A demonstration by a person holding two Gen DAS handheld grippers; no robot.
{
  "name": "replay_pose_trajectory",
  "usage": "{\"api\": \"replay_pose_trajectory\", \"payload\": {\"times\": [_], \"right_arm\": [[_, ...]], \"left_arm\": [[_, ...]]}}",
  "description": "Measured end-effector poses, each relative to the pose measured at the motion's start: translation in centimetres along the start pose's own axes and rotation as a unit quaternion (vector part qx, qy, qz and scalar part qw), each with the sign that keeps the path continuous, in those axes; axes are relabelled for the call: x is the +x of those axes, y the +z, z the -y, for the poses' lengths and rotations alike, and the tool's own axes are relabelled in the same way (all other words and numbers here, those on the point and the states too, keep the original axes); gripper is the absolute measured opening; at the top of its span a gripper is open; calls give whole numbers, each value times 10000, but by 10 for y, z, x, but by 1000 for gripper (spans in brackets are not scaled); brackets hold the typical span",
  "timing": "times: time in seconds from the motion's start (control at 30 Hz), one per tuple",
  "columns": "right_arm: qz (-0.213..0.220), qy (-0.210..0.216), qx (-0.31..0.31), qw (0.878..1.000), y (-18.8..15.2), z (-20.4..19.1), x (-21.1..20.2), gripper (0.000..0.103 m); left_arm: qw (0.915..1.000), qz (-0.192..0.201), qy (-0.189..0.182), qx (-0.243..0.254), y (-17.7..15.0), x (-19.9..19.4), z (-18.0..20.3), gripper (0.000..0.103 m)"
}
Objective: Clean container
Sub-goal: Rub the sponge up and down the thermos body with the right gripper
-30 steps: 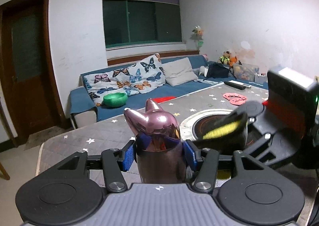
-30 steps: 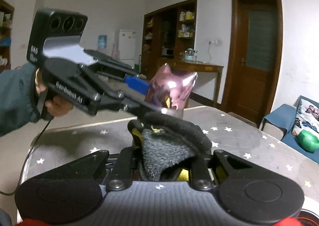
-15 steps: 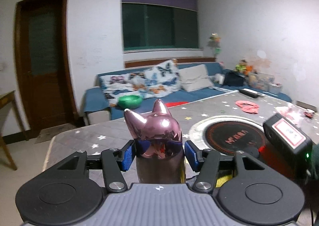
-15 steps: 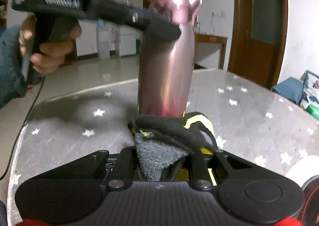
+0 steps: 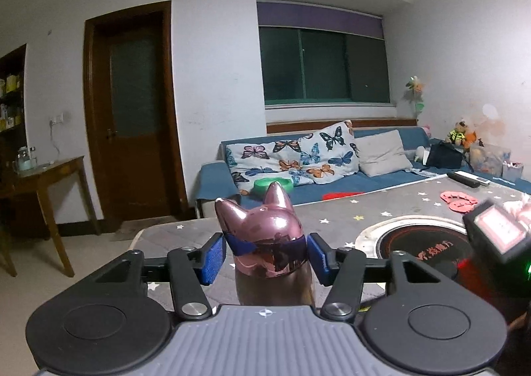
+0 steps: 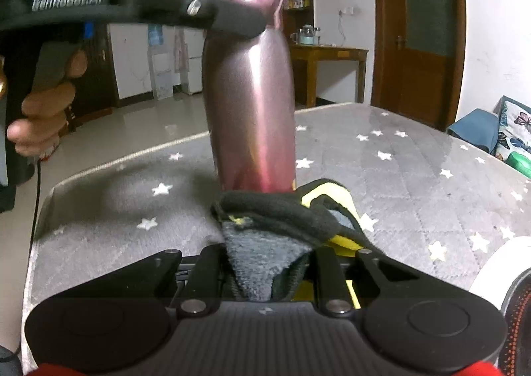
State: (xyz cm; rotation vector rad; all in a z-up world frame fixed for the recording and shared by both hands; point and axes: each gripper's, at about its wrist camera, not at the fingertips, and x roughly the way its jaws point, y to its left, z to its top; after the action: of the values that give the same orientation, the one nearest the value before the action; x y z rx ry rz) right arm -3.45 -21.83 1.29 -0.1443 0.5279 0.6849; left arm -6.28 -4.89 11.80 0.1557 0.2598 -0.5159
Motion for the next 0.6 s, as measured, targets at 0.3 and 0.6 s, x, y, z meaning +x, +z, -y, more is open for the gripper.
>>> {"api": "replay_pose_trajectory", "payload": {"times": [0.3,0.6], "right_arm": [[858,-49,-590,9946,41,-6,-50,18],[846,-153,-993,9913,38,-14,-37,18]], "left_arm": [[9965,-84,-774,298,5,4,-16,56],[9946,-99,-1020,171,3,4,-26,56]]}}
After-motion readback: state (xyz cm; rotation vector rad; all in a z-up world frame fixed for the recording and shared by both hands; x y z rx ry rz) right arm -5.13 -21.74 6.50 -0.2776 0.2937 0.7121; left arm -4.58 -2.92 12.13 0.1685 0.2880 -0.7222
